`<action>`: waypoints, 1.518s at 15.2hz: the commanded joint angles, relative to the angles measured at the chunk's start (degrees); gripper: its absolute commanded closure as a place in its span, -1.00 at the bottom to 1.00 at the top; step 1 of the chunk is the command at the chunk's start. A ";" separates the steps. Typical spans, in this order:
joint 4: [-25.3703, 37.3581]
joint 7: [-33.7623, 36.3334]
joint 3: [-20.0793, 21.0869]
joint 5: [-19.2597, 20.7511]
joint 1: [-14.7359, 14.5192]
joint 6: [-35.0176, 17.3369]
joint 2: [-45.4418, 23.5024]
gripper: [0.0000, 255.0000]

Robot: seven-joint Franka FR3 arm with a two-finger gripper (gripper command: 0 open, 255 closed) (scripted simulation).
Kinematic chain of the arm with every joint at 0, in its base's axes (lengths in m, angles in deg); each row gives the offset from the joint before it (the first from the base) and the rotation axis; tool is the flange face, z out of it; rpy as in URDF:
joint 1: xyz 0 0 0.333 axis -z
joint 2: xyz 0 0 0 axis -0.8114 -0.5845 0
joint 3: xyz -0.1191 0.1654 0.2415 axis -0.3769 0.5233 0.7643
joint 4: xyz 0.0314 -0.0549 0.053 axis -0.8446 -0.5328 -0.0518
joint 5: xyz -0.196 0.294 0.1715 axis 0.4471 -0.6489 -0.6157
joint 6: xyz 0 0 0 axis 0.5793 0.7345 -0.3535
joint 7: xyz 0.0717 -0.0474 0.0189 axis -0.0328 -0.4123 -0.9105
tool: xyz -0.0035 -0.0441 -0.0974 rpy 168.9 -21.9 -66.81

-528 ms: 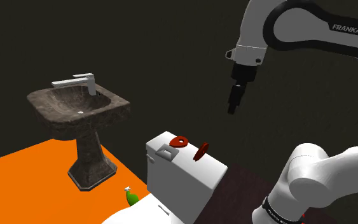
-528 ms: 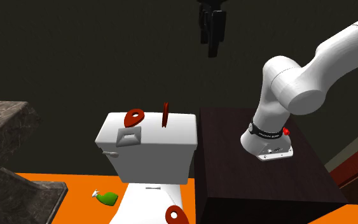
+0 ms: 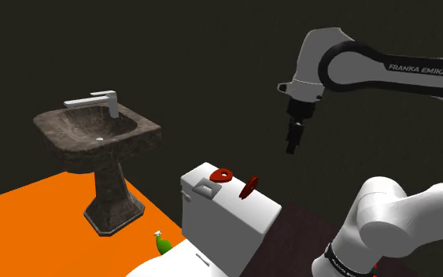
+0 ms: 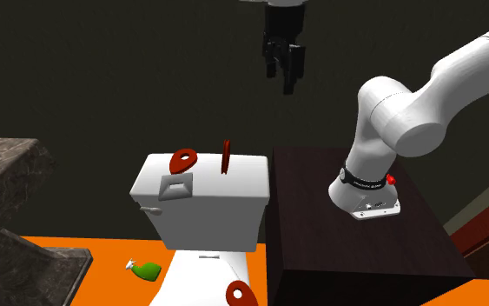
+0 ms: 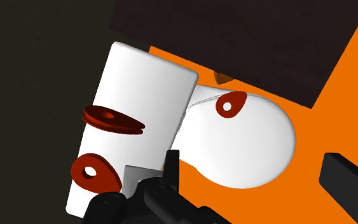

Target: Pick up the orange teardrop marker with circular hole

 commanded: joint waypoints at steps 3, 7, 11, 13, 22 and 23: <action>-5.56 -10.44 -5.20 4.01 -1.09 -6.94 -0.89 -1.00; -9.35 -20.74 -11.08 8.18 -1.87 -14.35 -3.89 -1.00; -11.34 -31.04 -17.26 11.81 -3.04 -22.61 -9.44 -1.00; -11.64 -36.24 -20.44 13.15 -3.97 -26.99 -13.13 -1.00; -7.71 -63.69 -35.12 9.04 -13.06 -46.91 -36.02 -1.00; -6.81 -67.79 -36.60 6.64 -14.55 -48.92 -39.18 -1.00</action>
